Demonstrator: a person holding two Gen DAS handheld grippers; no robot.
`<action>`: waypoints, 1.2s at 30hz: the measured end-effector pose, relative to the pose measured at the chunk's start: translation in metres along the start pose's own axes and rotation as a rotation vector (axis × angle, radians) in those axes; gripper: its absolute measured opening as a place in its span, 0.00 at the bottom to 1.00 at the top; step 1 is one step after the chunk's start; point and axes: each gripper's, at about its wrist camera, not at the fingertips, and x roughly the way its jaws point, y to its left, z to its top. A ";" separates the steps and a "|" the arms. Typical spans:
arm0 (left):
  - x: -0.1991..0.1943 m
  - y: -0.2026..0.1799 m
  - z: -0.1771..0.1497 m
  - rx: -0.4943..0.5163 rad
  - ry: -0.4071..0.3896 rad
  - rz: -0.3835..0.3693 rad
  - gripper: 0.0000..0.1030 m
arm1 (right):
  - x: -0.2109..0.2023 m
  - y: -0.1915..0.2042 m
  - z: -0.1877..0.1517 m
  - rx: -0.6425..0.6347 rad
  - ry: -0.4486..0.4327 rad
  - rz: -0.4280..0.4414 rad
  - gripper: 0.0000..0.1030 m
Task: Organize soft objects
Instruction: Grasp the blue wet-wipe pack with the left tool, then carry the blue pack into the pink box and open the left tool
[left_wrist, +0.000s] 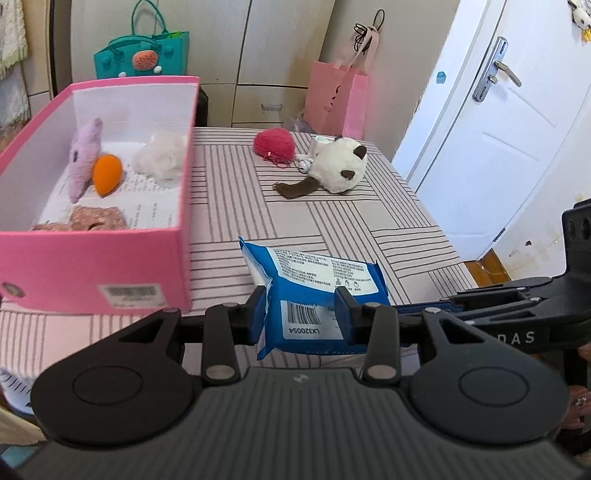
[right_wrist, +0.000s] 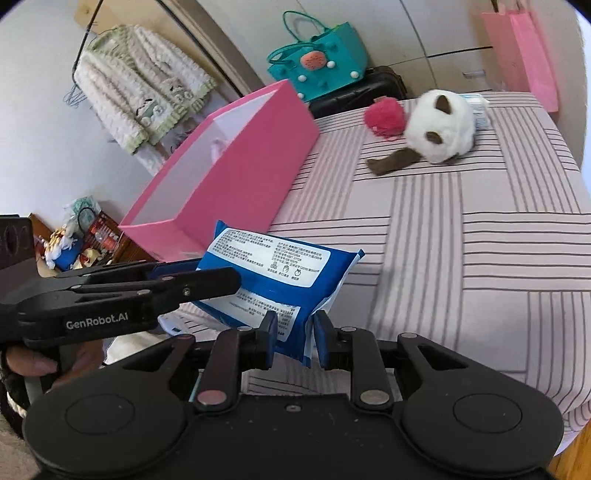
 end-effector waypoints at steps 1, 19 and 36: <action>-0.005 0.003 -0.002 -0.006 0.001 -0.001 0.37 | 0.000 0.005 -0.002 -0.003 0.007 0.006 0.27; -0.099 0.039 -0.011 -0.033 -0.049 0.109 0.37 | 0.001 0.088 0.012 -0.173 0.001 0.148 0.27; -0.093 0.097 0.071 -0.015 -0.250 0.165 0.37 | 0.039 0.134 0.113 -0.309 -0.130 0.071 0.30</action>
